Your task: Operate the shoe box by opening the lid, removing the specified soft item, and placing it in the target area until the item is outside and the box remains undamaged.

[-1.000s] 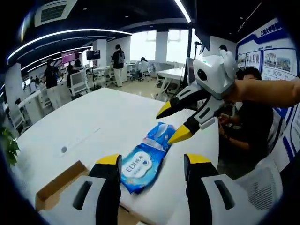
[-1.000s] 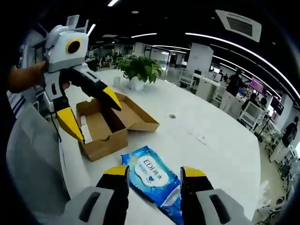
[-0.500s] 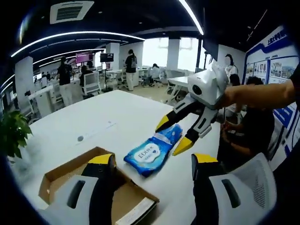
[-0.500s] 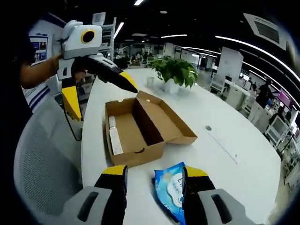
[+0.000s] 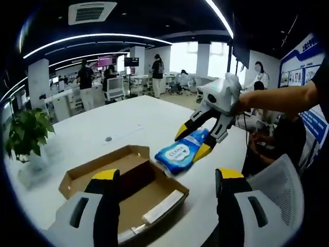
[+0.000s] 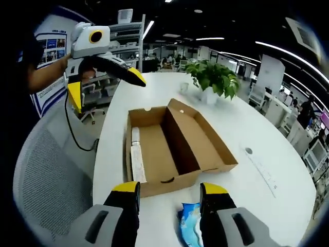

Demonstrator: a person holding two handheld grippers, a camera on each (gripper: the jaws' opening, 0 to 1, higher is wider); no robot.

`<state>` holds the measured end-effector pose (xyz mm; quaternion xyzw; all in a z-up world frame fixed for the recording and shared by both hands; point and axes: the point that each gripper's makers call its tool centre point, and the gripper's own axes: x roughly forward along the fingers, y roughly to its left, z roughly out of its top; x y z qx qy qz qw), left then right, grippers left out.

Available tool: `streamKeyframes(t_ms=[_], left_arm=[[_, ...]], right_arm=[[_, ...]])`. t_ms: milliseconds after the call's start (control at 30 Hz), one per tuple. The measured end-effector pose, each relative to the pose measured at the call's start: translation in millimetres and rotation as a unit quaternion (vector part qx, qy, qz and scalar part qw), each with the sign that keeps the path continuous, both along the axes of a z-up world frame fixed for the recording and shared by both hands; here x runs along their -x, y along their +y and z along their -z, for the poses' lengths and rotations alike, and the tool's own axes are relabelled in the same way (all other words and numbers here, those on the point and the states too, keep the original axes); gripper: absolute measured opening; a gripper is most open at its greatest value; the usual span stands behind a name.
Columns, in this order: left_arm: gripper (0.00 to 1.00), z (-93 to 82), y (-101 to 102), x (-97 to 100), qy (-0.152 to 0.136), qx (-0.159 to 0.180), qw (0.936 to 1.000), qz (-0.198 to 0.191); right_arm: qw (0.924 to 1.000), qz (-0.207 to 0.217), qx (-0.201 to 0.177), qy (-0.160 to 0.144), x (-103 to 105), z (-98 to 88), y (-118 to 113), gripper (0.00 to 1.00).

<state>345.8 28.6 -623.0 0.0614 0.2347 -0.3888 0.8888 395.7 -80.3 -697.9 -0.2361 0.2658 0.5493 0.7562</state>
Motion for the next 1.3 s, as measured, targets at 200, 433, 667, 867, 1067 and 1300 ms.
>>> streamKeyframes(t_ms=[200,433,667,867,1067,1300], left_arm=[[0.81,3.5,23,8.1,0.002,-0.002,0.9999,-0.012],[0.82,2.5,40,16.4,-0.003,0.005,0.9997,-0.023],[0.82,-1.9,55,29.3,-0.016,0.012,0.9989,-0.043],[0.80,-3.5,68,39.4,-0.017,0.024,0.9973,-0.068],[0.81,0.6,76,48.3,-0.015,0.017,0.9968,-0.076],[0.81,1.5,88,51.9,-0.016,0.014,0.9962,-0.084]], right_arm=[[0.9998,-0.019,0.010,0.006,4,10.9,15,0.44],[0.9988,-0.040,0.023,0.015,10,25.1,33,0.44],[0.9970,-0.062,0.037,0.025,14,42.6,51,0.44],[0.9948,-0.079,0.054,0.033,17,56.6,61,0.44],[0.9917,-0.098,0.071,0.041,18,71.9,71,0.44],[0.9890,-0.109,0.078,0.063,18,84.1,81,0.43]])
